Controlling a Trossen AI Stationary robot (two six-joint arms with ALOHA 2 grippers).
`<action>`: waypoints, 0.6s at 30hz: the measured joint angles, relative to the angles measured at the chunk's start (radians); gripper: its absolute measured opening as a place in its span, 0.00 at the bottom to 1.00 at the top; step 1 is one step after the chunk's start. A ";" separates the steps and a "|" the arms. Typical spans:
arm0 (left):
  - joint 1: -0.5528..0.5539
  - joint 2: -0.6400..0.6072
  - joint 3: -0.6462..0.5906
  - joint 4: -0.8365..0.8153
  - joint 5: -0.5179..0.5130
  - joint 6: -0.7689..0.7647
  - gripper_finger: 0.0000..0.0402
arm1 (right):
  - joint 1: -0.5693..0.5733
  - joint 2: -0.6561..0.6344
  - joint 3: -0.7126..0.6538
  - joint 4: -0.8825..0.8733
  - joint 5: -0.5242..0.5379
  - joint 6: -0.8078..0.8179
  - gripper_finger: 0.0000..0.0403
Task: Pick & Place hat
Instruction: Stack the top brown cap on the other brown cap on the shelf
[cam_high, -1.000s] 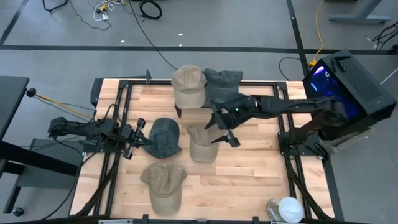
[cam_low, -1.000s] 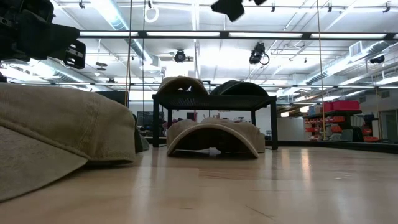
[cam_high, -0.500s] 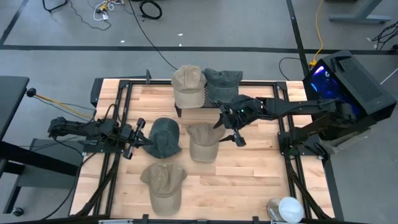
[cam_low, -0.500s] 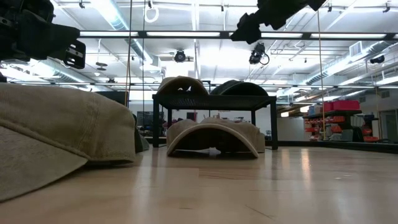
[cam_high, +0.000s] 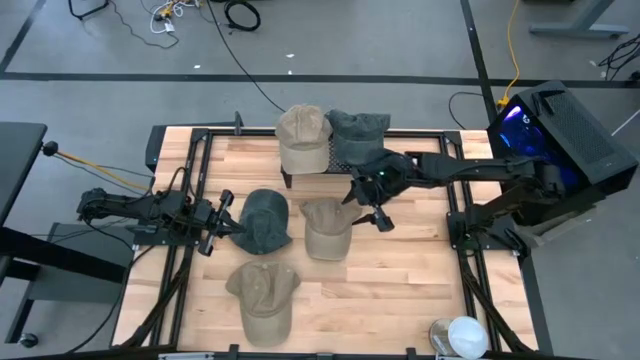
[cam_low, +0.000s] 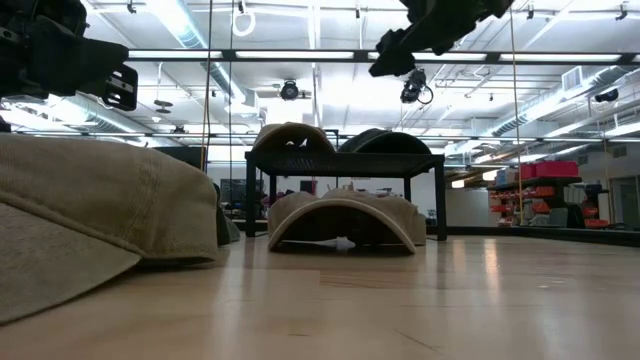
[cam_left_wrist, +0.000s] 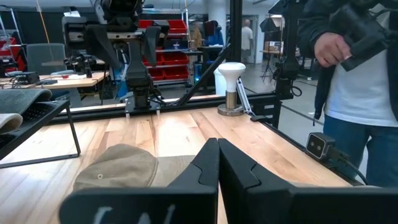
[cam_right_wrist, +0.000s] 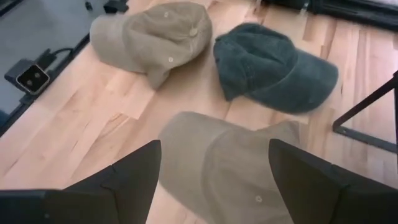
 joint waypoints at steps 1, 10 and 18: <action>0.000 0.000 0.000 0.000 0.000 0.000 0.01 | -0.001 0.015 0.019 -0.027 0.000 -0.011 0.74; 0.000 0.000 0.000 0.000 0.000 0.000 0.01 | -0.005 0.176 0.201 -0.214 0.084 -0.196 0.74; 0.000 0.000 0.000 0.000 0.000 0.000 0.01 | -0.004 0.273 0.296 -0.265 0.159 -0.324 0.74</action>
